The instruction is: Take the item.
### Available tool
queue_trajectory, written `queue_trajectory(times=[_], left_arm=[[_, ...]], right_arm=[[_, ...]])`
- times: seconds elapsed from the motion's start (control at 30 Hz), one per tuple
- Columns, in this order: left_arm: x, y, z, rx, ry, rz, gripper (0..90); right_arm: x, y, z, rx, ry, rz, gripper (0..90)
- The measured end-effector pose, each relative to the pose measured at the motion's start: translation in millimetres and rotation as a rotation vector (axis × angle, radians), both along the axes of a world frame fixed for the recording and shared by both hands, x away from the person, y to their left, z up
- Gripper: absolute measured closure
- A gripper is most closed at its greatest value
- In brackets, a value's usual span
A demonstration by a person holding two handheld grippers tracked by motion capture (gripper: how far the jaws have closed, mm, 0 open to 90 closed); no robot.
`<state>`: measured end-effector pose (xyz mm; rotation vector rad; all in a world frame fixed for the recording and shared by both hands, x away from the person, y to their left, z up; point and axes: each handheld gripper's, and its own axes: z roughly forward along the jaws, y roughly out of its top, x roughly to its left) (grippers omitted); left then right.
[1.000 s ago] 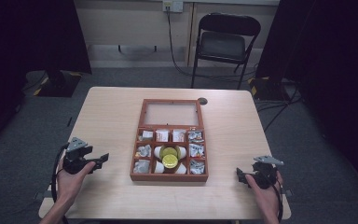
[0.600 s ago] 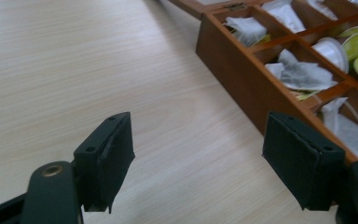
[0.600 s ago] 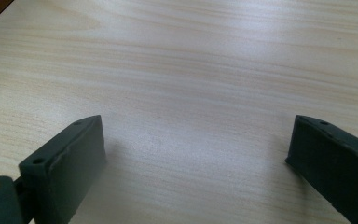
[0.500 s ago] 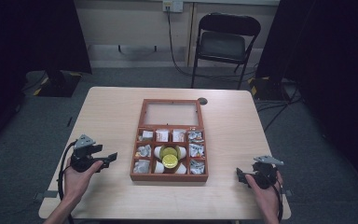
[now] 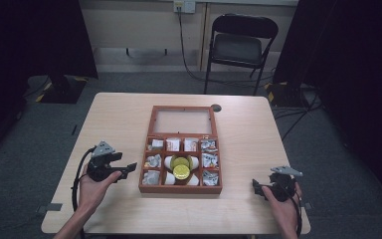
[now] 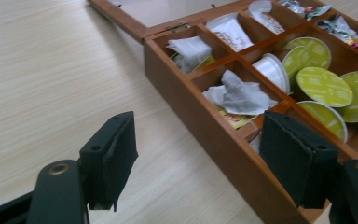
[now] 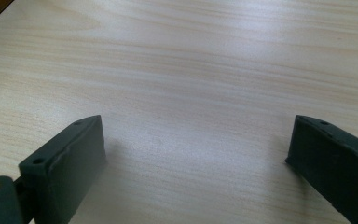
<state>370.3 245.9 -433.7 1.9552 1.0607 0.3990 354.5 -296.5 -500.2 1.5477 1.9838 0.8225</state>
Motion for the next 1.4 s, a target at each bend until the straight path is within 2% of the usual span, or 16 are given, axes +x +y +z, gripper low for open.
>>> queue_trajectory(times=[0.5,0.73,0.8,1.1,1.4], left_arm=[[6.2,-29.1,9.3,-0.017,-0.029,-0.103,27.9],[12.0,-42.5,9.3,-0.05,-0.014,-0.158,27.8],[13.8,-47.7,7.8,-0.046,-0.01,-0.173,27.9],[21.5,-66.3,2.6,-0.045,0.008,-0.192,28.0],[27.1,-84.1,10.8,-0.068,0.019,-0.255,27.5]], right_arm=[[0.0,0.0,0.0,0.0,0.0,0.0,3.3],[0.0,0.0,0.0,0.0,0.0,0.0,3.3],[0.0,0.0,0.0,0.0,0.0,0.0,3.3],[0.0,0.0,0.0,0.0,0.0,0.0,3.3],[0.0,0.0,0.0,0.0,0.0,0.0,3.4]])
